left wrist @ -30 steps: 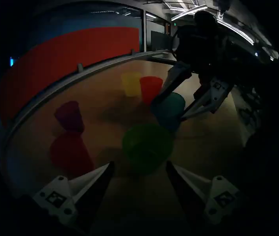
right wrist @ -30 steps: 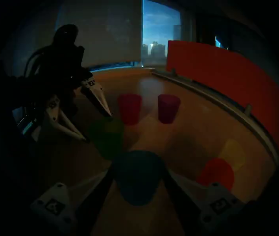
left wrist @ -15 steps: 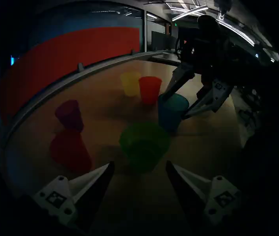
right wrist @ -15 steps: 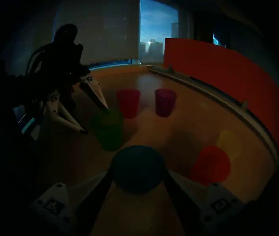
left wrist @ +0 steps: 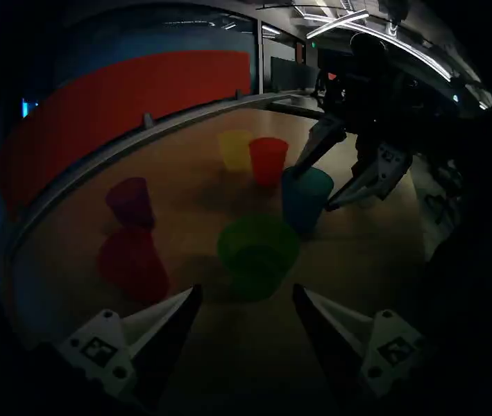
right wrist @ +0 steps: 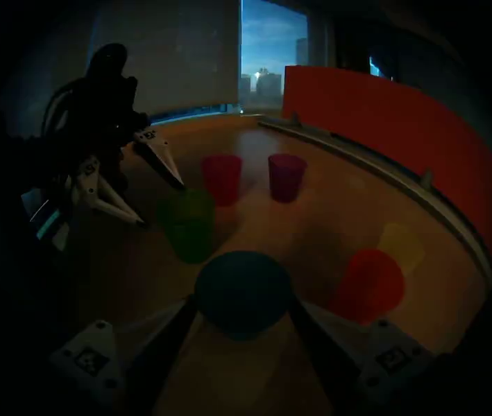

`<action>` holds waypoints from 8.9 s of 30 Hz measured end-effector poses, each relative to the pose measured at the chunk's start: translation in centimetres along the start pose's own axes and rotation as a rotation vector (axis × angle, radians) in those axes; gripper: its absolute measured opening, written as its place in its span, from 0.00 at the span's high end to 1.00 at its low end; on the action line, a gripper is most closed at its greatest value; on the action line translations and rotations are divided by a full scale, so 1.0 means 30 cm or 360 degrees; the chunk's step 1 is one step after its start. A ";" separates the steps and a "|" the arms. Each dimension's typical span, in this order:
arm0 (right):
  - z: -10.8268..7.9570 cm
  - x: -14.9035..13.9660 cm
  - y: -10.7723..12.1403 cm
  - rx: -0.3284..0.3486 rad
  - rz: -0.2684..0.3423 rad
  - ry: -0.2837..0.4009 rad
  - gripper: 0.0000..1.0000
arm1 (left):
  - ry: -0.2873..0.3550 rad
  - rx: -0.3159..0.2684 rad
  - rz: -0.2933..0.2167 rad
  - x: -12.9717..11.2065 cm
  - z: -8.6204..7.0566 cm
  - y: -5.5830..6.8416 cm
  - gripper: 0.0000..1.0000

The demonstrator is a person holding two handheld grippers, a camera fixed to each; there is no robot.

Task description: Pour water

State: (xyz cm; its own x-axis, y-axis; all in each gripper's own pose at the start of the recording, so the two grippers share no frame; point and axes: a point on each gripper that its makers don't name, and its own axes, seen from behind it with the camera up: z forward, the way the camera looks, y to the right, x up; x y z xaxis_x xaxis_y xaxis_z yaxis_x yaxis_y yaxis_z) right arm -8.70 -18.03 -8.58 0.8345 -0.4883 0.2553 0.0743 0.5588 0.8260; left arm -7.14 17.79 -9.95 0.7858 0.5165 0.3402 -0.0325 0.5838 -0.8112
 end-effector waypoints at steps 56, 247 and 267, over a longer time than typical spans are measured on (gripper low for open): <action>-0.510 0.099 0.448 -0.1128 0.0460 0.0603 0.00 | 0.0821 0.1038 -0.0471 0.174 -0.484 -0.421 0.04; -0.418 0.030 0.608 -0.1547 0.0527 0.0939 0.00 | 0.0957 0.1424 -0.0545 0.000 -0.362 -0.620 0.04; -0.414 0.025 0.610 -0.1544 0.0527 0.0937 0.00 | 0.0956 0.1424 -0.0545 -0.001 -0.361 -0.619 0.04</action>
State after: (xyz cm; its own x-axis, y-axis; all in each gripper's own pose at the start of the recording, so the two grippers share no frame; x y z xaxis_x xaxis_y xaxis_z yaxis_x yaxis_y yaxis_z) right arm 0.07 0.14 0.50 0.9953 0.0183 -0.0953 -0.0211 0.9994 -0.0292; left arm 0.12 0.15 -0.05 1.0000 -0.0009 -0.0005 0.0009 1.0000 -0.0053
